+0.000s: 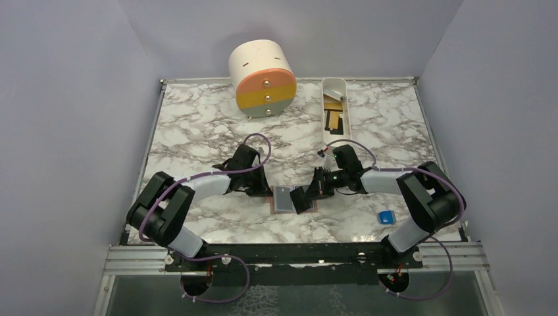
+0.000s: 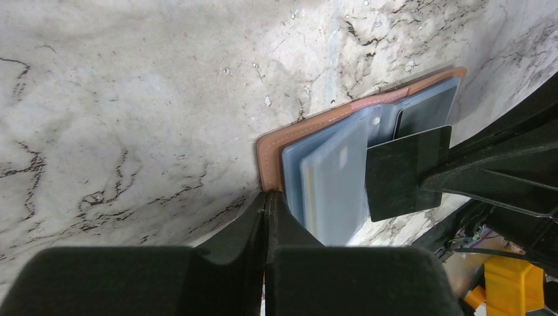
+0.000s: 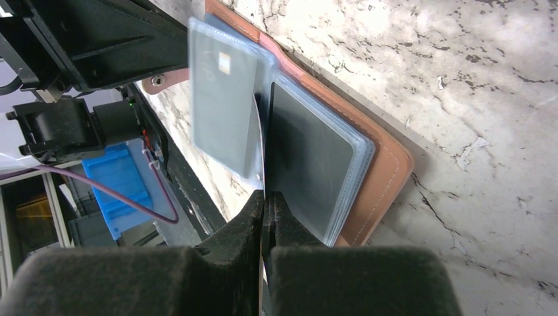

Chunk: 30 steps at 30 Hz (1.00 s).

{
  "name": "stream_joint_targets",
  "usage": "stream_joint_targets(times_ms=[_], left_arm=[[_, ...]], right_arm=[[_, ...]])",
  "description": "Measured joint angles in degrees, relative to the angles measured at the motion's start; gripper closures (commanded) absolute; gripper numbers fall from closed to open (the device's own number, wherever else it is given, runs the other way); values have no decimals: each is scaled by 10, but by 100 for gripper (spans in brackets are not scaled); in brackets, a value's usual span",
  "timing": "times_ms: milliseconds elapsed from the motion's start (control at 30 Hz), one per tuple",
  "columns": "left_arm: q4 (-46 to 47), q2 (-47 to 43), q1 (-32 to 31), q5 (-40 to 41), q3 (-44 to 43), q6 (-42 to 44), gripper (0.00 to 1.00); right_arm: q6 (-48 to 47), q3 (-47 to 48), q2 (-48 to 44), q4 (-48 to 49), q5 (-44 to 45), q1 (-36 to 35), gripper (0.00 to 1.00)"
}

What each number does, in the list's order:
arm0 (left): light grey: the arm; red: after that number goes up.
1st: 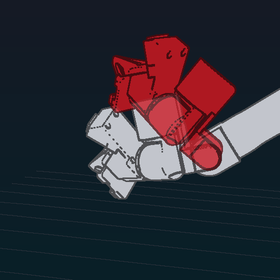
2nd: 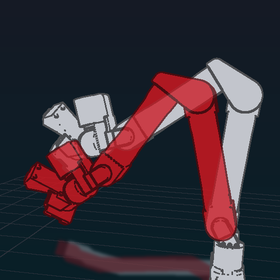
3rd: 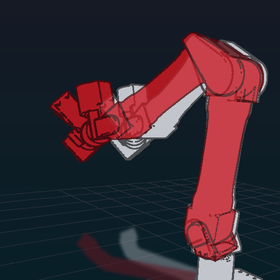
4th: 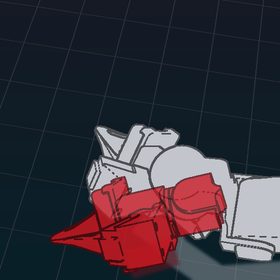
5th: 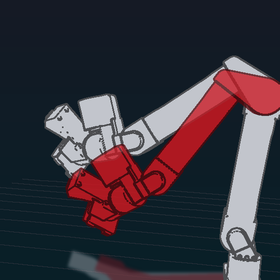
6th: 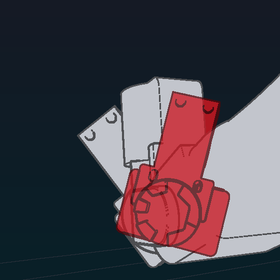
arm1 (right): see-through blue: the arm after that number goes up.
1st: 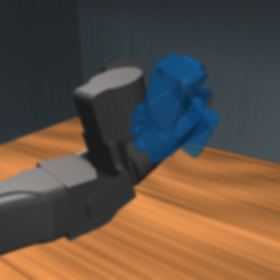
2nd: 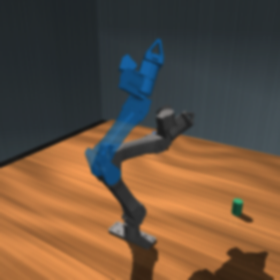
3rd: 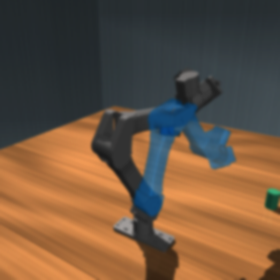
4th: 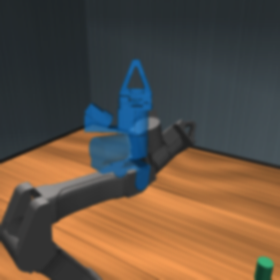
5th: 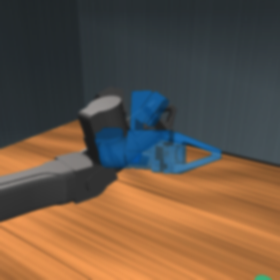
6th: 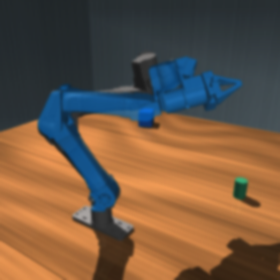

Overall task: Put the credit cards into the card holder
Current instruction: Insert the credit card into the card holder.

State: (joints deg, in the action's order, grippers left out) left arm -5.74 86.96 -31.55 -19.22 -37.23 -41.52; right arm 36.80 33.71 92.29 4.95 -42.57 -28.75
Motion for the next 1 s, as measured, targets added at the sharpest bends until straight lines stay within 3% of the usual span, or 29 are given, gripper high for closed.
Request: stream_joint_targets(times_ms=[1000], left_arm=[[90,-9,0,-20,49,-51,98]], right_arm=[[45,-23,15,79,-6,0,99]])
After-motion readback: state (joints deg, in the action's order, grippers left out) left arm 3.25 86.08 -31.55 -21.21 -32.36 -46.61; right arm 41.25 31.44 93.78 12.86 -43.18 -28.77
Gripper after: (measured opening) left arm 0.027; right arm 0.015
